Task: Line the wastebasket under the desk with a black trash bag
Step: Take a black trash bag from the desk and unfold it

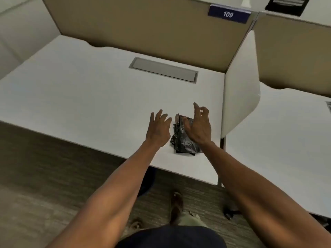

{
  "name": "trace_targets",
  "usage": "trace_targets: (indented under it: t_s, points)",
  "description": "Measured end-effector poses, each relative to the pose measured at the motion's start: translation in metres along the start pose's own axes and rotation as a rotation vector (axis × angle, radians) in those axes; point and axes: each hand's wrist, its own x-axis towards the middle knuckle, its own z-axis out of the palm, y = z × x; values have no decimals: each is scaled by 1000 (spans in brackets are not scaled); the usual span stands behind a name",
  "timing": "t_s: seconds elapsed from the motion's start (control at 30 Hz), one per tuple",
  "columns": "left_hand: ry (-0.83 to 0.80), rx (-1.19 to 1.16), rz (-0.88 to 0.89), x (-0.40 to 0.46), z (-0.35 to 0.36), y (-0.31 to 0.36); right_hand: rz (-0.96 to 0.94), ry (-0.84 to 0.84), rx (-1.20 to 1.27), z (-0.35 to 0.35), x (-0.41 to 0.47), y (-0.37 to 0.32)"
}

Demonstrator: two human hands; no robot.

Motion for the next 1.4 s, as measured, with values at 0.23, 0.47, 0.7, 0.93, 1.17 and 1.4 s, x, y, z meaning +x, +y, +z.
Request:
trace_targets:
  t_s: [0.23,0.47,0.7,0.93,1.17,1.4]
  points:
    - [-143,-217,-165,4,52,13,149,-171,-20,48,23,35]
    - [-162,-415,-345,12,76,25,233,-233,-50,76,38,57]
    - [-148,-712,-687,26,91,31,236,-232,11,87,42,69]
    - [-135,-969,-904,29,92,36,284,-203,126,84,41,72]
    - [-179,-1252,-929,19,82,44,346,-179,318,69,30,68]
    - [-135,-1213,-681,-7,45,58,278,-177,406,50,6,50]
